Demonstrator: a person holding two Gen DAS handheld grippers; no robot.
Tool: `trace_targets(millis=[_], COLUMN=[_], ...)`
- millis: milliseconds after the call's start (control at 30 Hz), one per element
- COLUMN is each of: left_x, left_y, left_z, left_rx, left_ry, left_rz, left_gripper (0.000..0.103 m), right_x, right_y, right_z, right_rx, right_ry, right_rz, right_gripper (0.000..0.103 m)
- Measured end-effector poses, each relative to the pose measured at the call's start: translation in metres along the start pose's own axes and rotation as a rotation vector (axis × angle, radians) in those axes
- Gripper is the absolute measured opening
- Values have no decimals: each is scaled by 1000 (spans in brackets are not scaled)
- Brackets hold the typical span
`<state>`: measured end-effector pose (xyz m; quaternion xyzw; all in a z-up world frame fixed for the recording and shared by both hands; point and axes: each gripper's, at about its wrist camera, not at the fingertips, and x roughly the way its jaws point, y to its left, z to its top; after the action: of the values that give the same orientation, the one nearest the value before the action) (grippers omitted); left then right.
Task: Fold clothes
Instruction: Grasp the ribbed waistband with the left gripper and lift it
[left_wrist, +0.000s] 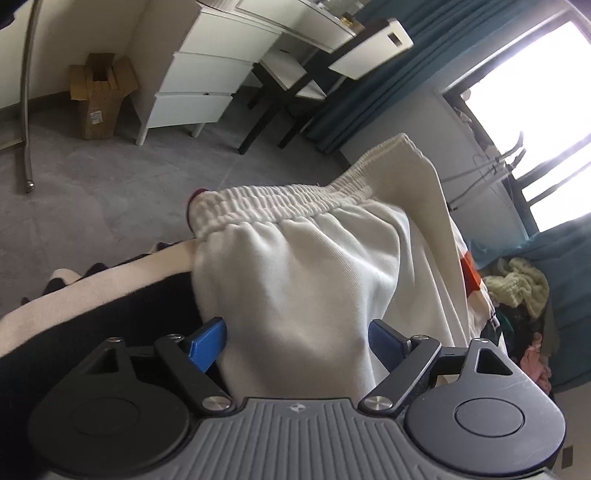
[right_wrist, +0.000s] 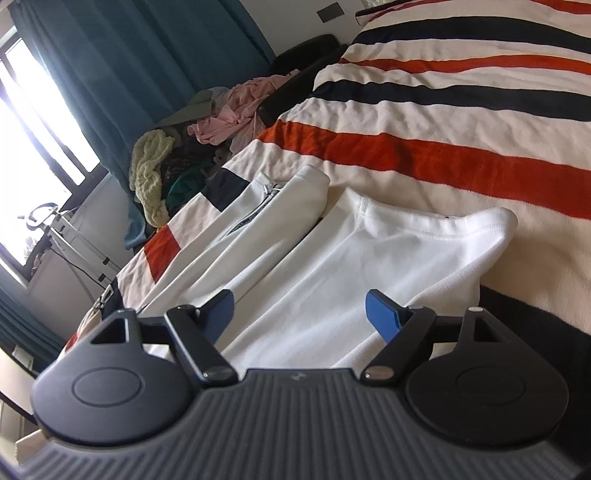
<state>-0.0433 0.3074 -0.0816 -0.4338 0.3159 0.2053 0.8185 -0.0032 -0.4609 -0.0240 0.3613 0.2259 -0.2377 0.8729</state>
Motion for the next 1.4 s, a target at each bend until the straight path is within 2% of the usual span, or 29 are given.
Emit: trace_targets(millis=[100,200,300,367,433,600,700,800,833,933,1033,1167,1233,1300,1333,1400], left_x=[-10,-19,-2,10,14,4,-9,-11,-10,1,24,24,22,20,22,20], left_y=[0,7,10,6,0,-7,-13,-16,-16,-13,0,5,3,0,-2,-3], left_z=[-1,-1,1,2,2,-1,-3,-6,-7,-9,-11,-9,-9,-10,-8,-6], left_rx=[-28,-58,-99,-85,-61,-82,-71,-101,-111,-139,-213,-277,-274,-256,-243,-197], left_ry=[-89,-134,-31,14,20,0,-41,-52,-46,20,151,132,110,90,87,75], left_rz=[99,126,64,52,62,-111,-208,-320,-332,-257,-200,-219,-197,-167,-158,-129], left_gripper=[86,88,87,91,92,86,86,87,87,87,86,84,75,56,54,37], right_x=[-2,-4,-2,-1,0,1,1,1,1,0,0,1,1,0,0,3], right_y=[2,6,7,6,4,0,-2,-3,-4,-9,-13,-18,-21,-25,-28,-36], right_z=[-2,-5,-6,-6,-6,-5,-6,-5,-5,-3,-2,-2,-2,-3,-3,-3], right_rx=[-8,-19,-17,-7,9,40,52,64,74,108,134,152,161,180,195,221], right_ry=[-9,-28,-16,-4,6,16,21,27,26,17,15,22,8,-15,-28,-23], right_rz=[-3,-17,-2,-1,1,9,12,12,10,2,-9,-20,-46,-91,-116,-159], right_gripper=[80,80,80,80,80,80,80,80,80,80,80,80,80,80,80,80])
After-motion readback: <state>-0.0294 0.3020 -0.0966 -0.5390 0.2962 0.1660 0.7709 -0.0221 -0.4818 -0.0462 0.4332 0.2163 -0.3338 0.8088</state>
